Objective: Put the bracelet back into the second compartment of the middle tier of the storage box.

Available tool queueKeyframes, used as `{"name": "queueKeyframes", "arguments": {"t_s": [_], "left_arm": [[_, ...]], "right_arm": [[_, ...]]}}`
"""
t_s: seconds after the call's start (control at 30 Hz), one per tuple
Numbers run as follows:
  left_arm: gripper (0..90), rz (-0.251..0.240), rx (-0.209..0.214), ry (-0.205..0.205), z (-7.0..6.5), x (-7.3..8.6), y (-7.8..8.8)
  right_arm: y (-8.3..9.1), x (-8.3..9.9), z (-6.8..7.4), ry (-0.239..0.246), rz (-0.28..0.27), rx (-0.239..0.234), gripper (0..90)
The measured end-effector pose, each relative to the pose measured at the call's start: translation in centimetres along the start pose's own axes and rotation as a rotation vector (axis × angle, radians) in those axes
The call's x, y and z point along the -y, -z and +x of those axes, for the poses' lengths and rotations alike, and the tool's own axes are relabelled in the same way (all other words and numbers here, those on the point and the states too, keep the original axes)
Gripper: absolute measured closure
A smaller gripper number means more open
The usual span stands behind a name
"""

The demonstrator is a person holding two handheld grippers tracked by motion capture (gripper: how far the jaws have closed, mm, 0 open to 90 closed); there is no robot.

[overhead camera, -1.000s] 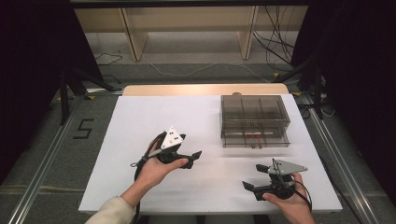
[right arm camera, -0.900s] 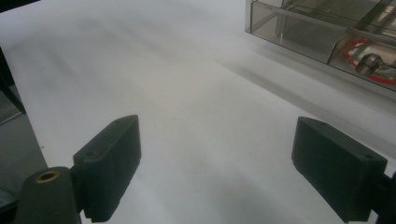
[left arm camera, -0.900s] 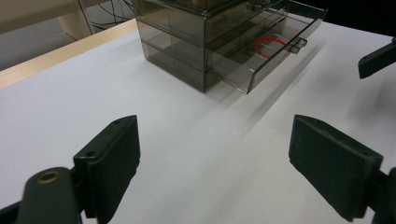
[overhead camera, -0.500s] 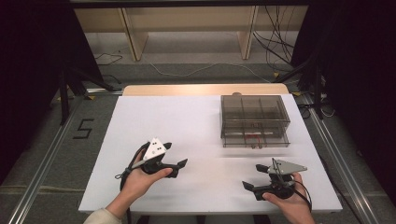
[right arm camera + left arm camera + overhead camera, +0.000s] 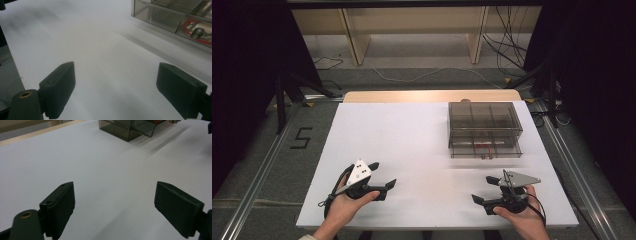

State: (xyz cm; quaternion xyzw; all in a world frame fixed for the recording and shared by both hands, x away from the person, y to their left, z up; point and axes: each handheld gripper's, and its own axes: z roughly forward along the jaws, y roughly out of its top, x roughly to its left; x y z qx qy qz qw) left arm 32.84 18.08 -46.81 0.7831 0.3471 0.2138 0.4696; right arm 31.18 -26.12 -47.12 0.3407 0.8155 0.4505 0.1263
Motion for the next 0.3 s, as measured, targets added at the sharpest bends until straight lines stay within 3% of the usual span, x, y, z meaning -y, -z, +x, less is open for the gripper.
{"name": "queueKeyframes", "arguments": {"t_s": [0.3], "left_arm": [[16.8,0.018,0.016,0.006,-0.25,0.67,-0.07]], "right_arm": [[0.01,0.03,-0.08,0.001,0.0,-0.005,16.5]]}}
